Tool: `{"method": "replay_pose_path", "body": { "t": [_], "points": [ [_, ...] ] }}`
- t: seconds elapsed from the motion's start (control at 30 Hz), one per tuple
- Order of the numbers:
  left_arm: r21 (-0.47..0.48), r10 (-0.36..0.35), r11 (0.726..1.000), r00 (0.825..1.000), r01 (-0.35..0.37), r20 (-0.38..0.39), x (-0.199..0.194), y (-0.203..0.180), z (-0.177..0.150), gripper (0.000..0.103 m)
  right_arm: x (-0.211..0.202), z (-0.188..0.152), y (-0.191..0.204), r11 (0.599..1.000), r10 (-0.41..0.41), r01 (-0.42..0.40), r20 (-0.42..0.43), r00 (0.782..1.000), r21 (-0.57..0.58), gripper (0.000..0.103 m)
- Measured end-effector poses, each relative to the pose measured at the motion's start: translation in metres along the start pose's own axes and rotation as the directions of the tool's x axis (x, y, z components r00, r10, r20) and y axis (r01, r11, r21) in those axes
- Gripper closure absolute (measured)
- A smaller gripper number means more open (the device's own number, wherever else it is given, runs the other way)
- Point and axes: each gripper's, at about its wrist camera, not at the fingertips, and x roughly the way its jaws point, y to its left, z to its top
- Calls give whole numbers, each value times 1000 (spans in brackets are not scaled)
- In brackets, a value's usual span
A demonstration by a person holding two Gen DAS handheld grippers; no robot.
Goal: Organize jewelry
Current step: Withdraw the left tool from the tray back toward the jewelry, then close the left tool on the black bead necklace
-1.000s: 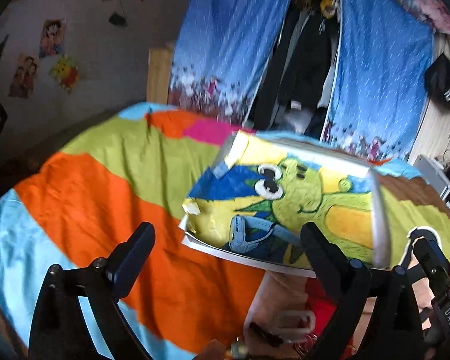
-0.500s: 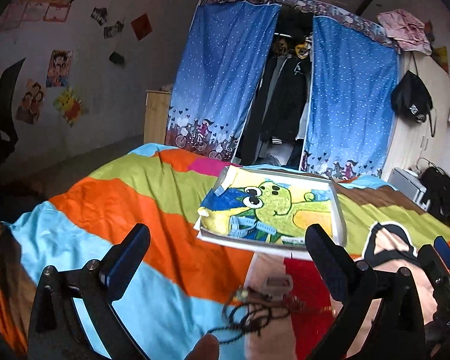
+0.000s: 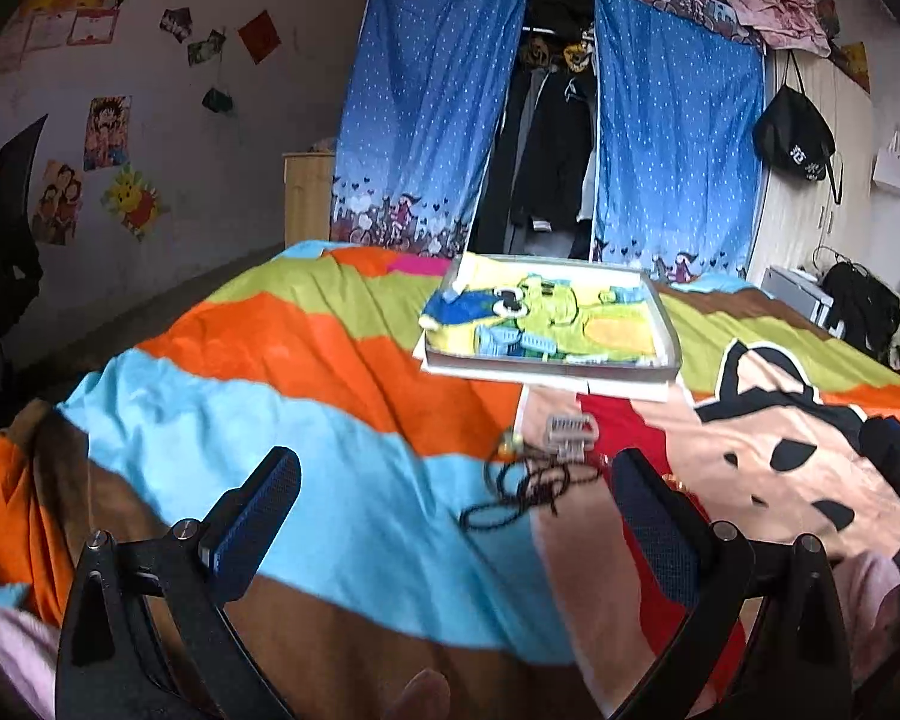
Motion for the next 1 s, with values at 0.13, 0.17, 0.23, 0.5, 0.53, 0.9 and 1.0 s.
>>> {"method": "replay_pose_path", "body": {
  "t": [0.13, 0.17, 0.23, 0.5, 0.53, 0.9, 1.0],
  "points": [
    [21, -12, 1000, 999, 13, -48, -2, -2, -14, 2, -5, -11, 4, 1000, -15, 16, -62, 998, 19, 0],
    [25, -12, 1000, 998, 13, -62, -2, -1, -17, 2, -5, -16, 6, 1000, -19, 21, -90, 996, 17, 0],
    [31, -13, 999, 996, 15, -88, 0, -1, -22, 2, -5, -27, 10, 999, -37, 38, -155, 987, 6, 0],
    [60, -11, 998, 971, 26, -239, 29, -1, -34, 2, 13, -41, 0, 995, -53, 74, -298, 953, 59, 0],
    [59, -9, 998, 965, 25, -261, 35, -1, -34, 2, 17, -42, -4, 994, -53, 81, -324, 945, 74, 0],
    [65, -37, 996, 925, 66, -378, 105, 2, -28, 2, 82, -55, -57, 940, 65, 131, -543, 837, 315, 0],
    [102, -68, 988, 930, 112, -361, 124, -5, -25, 2, 104, -49, -64, 941, 88, 111, -548, 832, 320, 0]
  ]
}}
